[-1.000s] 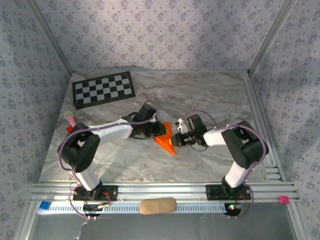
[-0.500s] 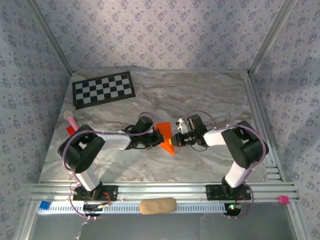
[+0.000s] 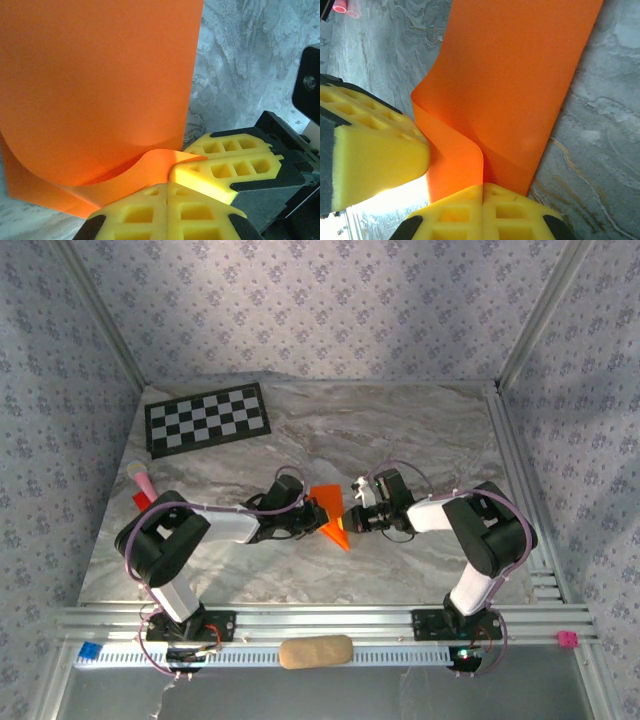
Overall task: Fold a paper plane with a square sheet of paper (pick it up from the middle)
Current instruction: Third fold the triangle at the center of the table.
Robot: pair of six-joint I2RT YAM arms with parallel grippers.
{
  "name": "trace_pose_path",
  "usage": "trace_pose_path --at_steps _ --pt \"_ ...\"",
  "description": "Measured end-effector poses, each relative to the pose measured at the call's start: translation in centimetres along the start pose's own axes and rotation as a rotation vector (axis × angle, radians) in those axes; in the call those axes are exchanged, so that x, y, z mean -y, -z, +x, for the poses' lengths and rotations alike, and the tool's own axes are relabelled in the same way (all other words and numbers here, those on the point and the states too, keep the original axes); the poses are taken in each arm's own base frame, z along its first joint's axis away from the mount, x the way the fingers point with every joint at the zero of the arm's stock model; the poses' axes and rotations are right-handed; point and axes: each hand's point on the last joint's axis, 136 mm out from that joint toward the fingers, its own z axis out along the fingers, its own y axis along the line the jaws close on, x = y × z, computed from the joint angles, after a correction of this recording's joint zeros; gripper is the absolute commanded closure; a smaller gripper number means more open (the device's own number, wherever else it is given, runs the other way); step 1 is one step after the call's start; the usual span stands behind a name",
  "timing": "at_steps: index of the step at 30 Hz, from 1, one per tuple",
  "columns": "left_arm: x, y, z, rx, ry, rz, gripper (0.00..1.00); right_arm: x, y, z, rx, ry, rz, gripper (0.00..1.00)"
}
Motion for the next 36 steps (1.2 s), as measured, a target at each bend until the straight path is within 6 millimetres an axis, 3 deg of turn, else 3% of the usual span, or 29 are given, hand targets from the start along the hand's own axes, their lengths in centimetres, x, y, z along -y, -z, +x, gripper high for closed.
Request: trace_pose_path --at_steps 24,27,32,36 --pt "-2.5 -0.5 -0.2 0.018 -0.018 -0.091 1.00 -0.1 0.0 0.0 0.000 -0.009 -0.007 0.97" --pt "-2.7 -0.5 -0.1 0.018 -0.024 -0.099 1.00 -0.1 0.0 0.0 0.000 -0.012 -0.009 0.91" --pt "-2.7 -0.5 -0.1 0.016 -0.034 -0.102 1.00 -0.9 0.1 -0.3 -0.001 -0.027 -0.035 0.69" --pt "-2.7 -0.5 -0.1 0.016 -0.040 -0.102 1.00 -0.9 0.9 -0.7 0.019 -0.044 0.006 0.59"
